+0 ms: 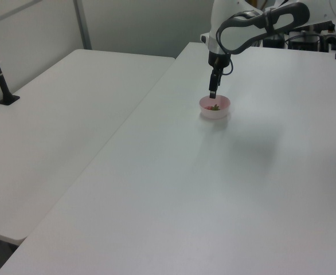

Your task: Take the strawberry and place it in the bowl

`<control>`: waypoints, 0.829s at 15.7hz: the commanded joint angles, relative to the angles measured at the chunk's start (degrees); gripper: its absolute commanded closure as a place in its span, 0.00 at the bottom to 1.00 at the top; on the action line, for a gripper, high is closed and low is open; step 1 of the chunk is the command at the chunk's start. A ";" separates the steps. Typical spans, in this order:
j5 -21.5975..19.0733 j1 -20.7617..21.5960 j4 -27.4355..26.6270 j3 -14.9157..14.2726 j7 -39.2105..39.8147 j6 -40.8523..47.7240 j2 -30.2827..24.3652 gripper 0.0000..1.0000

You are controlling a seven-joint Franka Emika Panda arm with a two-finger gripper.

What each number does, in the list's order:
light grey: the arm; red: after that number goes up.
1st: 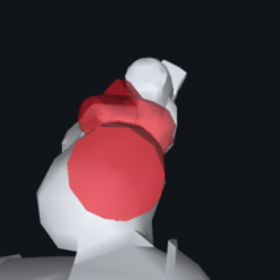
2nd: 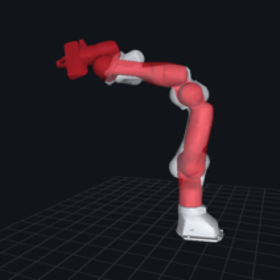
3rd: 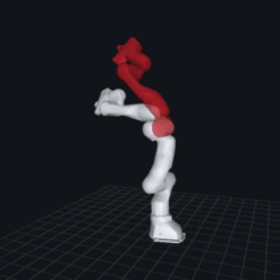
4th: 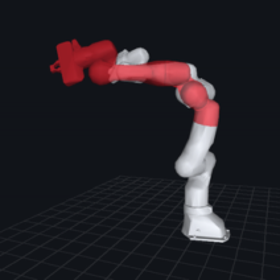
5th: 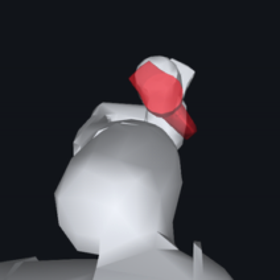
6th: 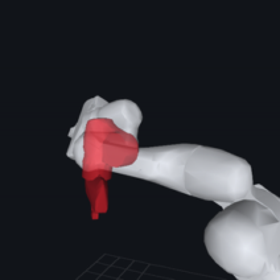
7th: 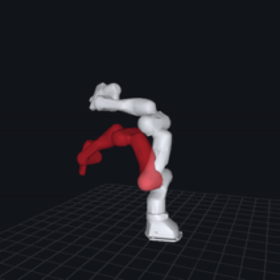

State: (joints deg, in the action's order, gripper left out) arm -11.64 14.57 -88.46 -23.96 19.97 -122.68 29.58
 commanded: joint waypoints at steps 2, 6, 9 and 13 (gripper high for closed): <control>9.33 -3.47 -0.84 6.44 -11.51 12.69 -11.09 0.00; 14.89 -12.71 -1.45 18.93 -17.24 24.30 -20.42 0.00; 14.46 -14.48 -2.59 21.23 -17.77 27.83 -24.56 0.00; 14.19 -15.45 -3.03 22.11 -17.95 29.42 -26.14 0.00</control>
State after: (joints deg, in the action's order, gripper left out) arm 2.03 -0.01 -89.10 -3.07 3.52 -93.85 5.17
